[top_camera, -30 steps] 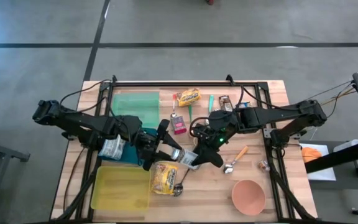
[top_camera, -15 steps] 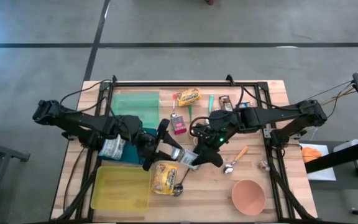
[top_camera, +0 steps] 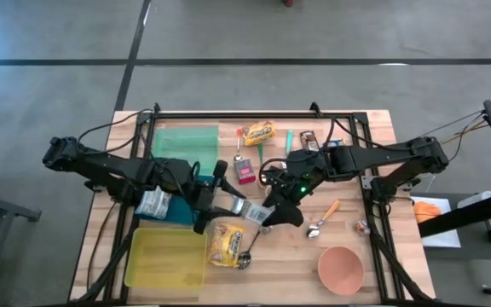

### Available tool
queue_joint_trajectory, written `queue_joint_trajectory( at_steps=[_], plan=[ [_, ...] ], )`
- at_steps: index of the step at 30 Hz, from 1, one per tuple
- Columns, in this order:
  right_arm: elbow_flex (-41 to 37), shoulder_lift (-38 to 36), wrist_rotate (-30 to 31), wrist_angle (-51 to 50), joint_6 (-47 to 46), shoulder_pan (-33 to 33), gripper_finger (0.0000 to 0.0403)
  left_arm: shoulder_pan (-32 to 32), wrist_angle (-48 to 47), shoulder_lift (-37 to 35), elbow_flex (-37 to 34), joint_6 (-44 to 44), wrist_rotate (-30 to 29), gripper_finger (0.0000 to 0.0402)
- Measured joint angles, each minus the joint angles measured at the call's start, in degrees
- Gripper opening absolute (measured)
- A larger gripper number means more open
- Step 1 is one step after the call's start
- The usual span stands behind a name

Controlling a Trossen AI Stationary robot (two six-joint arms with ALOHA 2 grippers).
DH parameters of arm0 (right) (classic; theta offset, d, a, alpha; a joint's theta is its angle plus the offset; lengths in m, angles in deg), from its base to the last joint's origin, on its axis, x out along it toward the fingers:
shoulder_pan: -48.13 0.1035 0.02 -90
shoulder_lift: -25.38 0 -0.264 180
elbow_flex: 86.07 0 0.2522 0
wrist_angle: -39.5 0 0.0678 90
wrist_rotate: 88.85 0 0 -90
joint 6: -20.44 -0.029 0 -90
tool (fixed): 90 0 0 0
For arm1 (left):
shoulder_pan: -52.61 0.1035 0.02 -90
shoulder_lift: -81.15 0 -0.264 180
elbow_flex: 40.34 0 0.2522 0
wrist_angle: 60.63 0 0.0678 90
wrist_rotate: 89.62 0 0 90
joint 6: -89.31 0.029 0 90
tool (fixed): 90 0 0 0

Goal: Pick & Place Food Item
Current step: Put the white seasoning bottle into the light blue bin

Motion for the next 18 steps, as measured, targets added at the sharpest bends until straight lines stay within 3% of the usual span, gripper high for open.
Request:
queue_joint_trajectory(
  at_steps=[7, 18],
  plan=[
    [0.0, -3.04, 8.52, -5.78, 0.67, 0.02, 0.0368, 1.9, -6.64, -1.25, 2.13, -11.27, -4.98, 0.0214],
    [0.0, -11.66, 22.55, -15.42, -0.71, 0.09, 0.0368, 13.16, -22.37, -3.14, 2.46, -34.53, -8.23, 0.0214]
  ],
)
